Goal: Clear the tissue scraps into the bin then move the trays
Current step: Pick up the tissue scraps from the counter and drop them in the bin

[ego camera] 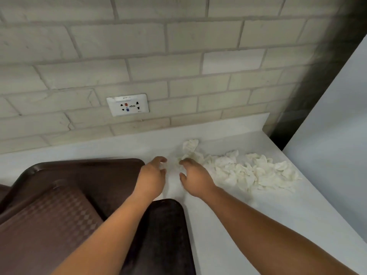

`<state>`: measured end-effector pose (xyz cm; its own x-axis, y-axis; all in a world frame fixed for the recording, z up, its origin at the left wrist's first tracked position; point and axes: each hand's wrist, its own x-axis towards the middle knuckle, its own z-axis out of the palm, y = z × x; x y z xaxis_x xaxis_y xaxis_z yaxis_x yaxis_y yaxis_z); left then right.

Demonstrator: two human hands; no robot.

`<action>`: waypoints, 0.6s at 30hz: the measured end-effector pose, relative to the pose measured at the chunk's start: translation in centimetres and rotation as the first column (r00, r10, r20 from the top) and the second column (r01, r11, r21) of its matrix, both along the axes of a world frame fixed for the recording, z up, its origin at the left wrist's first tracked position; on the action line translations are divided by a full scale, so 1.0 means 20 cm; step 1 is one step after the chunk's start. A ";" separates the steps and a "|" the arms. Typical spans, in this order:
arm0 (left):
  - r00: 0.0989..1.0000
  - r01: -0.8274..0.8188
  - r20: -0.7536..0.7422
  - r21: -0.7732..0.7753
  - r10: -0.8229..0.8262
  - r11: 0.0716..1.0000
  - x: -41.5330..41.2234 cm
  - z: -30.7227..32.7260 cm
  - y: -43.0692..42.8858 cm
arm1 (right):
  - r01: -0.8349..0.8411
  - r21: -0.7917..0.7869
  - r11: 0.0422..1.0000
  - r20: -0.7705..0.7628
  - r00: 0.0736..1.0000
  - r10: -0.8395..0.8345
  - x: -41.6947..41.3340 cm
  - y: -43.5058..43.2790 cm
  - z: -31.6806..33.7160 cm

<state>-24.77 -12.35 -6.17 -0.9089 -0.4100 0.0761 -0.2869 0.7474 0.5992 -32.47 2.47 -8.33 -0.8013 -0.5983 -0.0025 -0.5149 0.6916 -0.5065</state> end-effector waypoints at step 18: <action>0.995 -0.027 -0.084 0.206 0.045 0.978 0.18 0.07 -0.06 | -0.132 0.071 0.989 -0.157 0.977 0.142 0.11 -0.15 -0.05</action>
